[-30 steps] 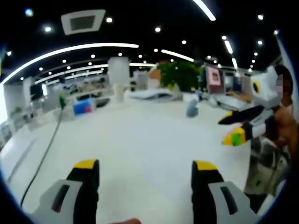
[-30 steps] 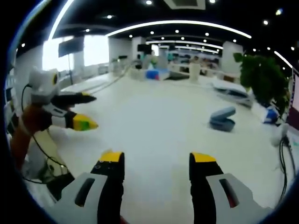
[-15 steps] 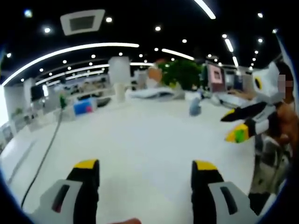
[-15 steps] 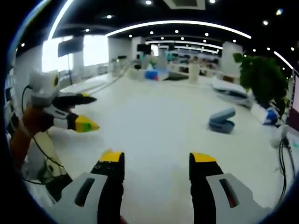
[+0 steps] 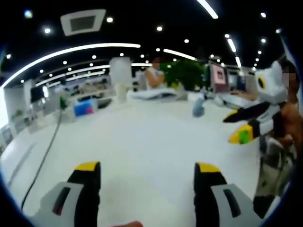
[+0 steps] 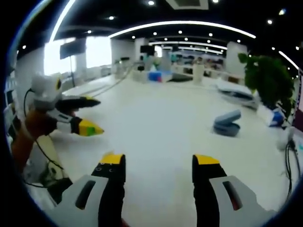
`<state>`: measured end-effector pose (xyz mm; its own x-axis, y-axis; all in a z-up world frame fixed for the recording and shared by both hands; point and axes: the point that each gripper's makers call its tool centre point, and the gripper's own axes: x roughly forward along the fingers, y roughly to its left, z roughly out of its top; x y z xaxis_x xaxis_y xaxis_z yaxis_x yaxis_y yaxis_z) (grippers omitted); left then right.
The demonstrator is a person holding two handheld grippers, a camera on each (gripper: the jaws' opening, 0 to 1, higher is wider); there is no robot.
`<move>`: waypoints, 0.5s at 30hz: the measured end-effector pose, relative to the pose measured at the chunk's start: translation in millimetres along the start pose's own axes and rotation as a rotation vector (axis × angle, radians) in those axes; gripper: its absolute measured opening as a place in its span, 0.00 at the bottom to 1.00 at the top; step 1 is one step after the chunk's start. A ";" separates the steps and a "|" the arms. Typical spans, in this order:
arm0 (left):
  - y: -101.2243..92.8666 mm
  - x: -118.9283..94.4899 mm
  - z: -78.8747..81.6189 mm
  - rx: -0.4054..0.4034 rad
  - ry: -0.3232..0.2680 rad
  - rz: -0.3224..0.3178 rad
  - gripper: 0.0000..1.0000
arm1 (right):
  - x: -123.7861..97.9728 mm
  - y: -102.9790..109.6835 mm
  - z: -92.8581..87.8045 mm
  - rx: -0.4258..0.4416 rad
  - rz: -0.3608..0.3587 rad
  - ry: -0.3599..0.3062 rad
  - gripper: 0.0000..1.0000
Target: Pick up the paper insert the paper into the punch align the paper edges press the punch to punch holes
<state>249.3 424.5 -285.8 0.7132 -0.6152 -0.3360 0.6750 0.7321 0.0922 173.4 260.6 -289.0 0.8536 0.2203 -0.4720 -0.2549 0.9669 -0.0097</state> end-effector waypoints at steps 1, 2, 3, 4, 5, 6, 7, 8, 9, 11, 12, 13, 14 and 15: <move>-0.1 1.1 -0.6 -0.001 0.001 0.000 0.80 | 1.0 -0.3 -0.2 0.001 -0.001 0.003 0.58; -0.2 2.0 -1.0 -0.003 0.001 0.000 0.80 | 2.2 -0.6 -0.6 0.003 -0.002 0.007 0.57; -0.3 2.7 -1.3 -0.004 0.001 -0.001 0.80 | 2.9 -0.8 -1.0 0.003 -0.003 0.010 0.57; -0.5 3.1 -1.8 -0.005 0.001 -0.001 0.80 | 3.5 -1.0 -1.3 0.001 -0.005 0.013 0.57; -0.4 3.5 -2.8 -0.007 0.001 -0.001 0.80 | 4.0 -1.1 -1.5 0.001 -0.007 0.014 0.57; -0.4 3.6 -3.4 -0.007 0.002 -0.001 0.80 | 4.5 -1.2 -1.9 0.002 -0.008 0.017 0.57; -0.4 3.6 -3.8 -0.008 0.002 -0.001 0.80 | 5.0 -1.1 -2.3 0.002 -0.009 0.019 0.57; -0.3 3.7 -4.0 -0.008 0.002 -0.002 0.80 | 5.6 -1.1 -2.7 0.001 -0.009 0.020 0.57; -0.1 3.8 -4.4 -0.008 0.002 -0.002 0.80 | 6.5 -1.3 -3.1 0.002 -0.010 0.022 0.57; 0.3 4.1 -5.0 -0.008 0.004 -0.001 0.80 | 8.7 -2.0 -4.5 0.004 -0.012 0.027 0.57; 0.7 4.5 -5.1 -0.008 0.004 -0.001 0.80 | 9.4 -2.3 -4.9 0.004 -0.013 0.028 0.57; 1.1 5.0 -5.3 -0.009 0.004 0.000 0.80 | 10.8 -2.8 -5.4 0.006 -0.013 0.031 0.57; 1.4 5.7 -5.5 -0.010 0.004 0.000 0.80 | 12.0 -3.1 -5.9 0.008 -0.013 0.033 0.57; 1.7 6.3 -5.6 -0.010 0.005 0.000 0.80 | 13.3 -3.3 -6.5 0.009 -0.013 0.035 0.57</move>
<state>253.8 423.5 -293.1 0.7121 -0.6140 -0.3404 0.6731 0.7349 0.0824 182.6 259.5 -301.0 0.8405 0.2034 -0.5021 -0.2397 0.9708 -0.0080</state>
